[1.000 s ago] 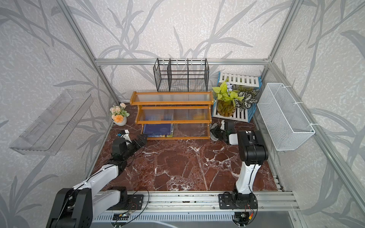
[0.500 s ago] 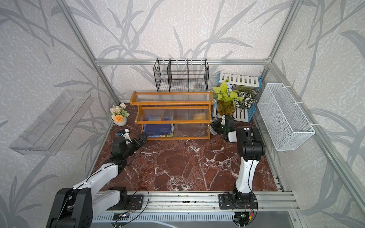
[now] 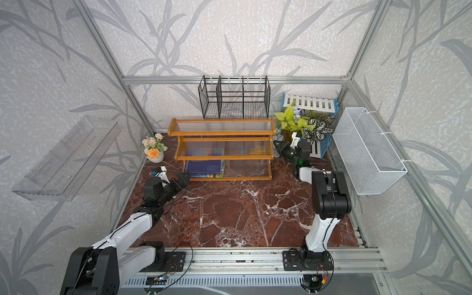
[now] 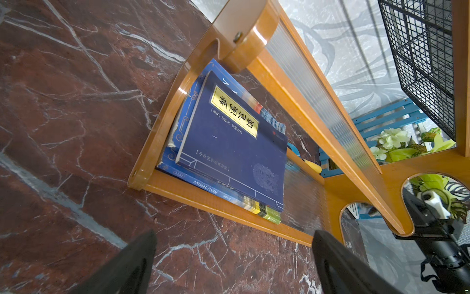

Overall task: Wipe the bookshelf clean with a cloth
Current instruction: Wipe the dust from the shelf.

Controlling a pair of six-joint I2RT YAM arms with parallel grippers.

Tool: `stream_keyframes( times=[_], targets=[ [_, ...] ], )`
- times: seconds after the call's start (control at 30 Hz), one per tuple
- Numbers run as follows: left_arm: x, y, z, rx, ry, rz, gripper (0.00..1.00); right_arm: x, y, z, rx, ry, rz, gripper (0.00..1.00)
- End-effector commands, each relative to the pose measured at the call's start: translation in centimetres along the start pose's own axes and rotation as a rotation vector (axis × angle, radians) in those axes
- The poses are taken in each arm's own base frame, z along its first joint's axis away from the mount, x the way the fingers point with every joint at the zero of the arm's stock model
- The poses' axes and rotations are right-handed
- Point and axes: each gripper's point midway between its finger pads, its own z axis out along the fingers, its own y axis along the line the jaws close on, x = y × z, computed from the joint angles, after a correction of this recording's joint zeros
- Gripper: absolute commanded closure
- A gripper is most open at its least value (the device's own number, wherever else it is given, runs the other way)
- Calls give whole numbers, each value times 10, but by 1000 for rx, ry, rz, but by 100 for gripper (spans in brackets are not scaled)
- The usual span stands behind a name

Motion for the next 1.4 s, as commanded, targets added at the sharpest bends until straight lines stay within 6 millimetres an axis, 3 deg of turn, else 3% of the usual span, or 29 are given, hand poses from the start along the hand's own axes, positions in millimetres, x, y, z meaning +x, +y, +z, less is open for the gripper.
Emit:
stream_keyframes(
  times=[0.0,0.33,0.6,0.7,0.83,0.93,1.2,1.37],
  targets=[
    [-8,-10,-3,28,-15,18,0,3,61,-5,-150,47,-73,100],
    [-9,-11,-9,39,-40,13,0,-17,125,-38,-204,-19,-146,100],
    [-10,-11,-11,42,-53,18,0,-31,131,-83,71,-46,-268,100],
    [-10,-11,-10,42,-50,18,0,-39,144,-95,63,-81,-291,100],
    [-9,-12,-10,48,-45,17,0,-46,157,-88,17,-67,-282,100],
    [-8,-12,-10,48,-40,17,0,-48,153,-77,-2,-53,-251,100],
    [-7,-9,-11,40,-46,15,0,-42,110,-35,-2,9,-161,100],
    [-5,-8,-9,37,-37,14,0,-34,97,-9,-42,41,-120,100]
  ],
)
